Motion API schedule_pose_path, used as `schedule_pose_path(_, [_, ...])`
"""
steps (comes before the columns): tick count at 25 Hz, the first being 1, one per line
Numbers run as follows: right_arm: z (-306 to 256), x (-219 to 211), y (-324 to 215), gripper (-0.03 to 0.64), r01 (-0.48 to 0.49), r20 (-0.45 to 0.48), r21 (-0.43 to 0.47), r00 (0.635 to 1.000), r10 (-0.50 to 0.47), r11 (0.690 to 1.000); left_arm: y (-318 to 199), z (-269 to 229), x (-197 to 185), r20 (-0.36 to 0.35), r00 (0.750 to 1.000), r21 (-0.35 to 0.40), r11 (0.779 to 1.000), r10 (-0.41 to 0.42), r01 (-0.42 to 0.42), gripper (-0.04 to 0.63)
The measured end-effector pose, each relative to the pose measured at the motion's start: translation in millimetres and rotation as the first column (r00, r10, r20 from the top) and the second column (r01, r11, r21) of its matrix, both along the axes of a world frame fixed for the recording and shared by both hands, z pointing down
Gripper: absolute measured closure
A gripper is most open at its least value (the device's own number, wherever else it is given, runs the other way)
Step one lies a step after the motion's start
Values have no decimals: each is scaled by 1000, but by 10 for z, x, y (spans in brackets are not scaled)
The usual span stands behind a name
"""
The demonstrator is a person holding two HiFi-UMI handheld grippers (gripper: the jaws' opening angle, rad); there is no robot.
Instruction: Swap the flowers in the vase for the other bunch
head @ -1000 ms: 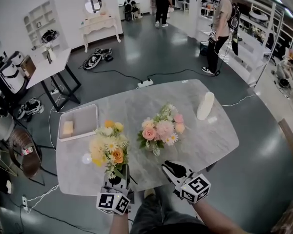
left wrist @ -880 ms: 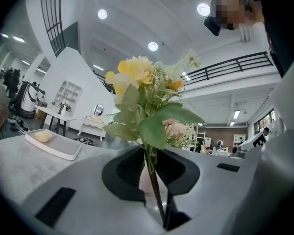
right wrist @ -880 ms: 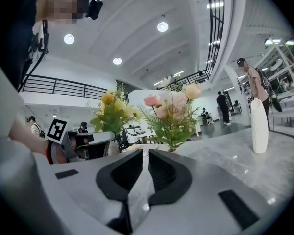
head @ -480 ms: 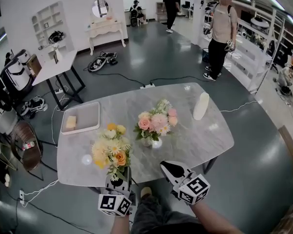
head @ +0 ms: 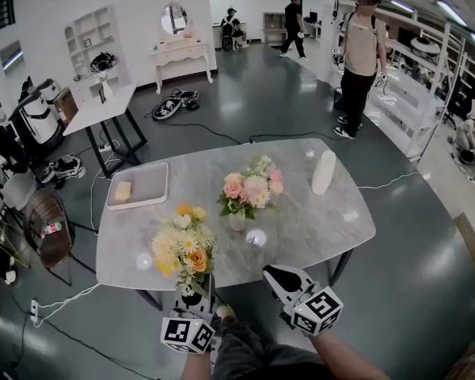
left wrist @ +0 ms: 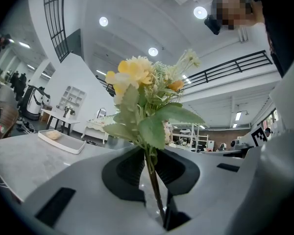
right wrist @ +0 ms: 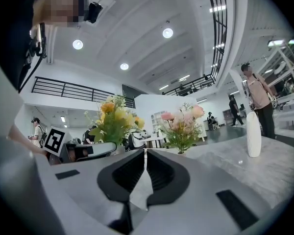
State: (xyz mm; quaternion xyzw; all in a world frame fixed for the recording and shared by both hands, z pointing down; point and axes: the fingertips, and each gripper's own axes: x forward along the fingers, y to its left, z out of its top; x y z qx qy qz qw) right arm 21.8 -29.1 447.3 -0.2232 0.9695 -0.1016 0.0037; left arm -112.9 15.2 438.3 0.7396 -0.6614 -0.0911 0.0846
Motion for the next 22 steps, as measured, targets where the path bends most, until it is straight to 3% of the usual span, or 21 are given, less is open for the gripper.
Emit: schedule_pose_path(22, [-102, 391, 433, 584, -23, 69, -8, 997, 24, 1000, 527, -154, 424, 44, 998, 4, 999, 48, -49, 535])
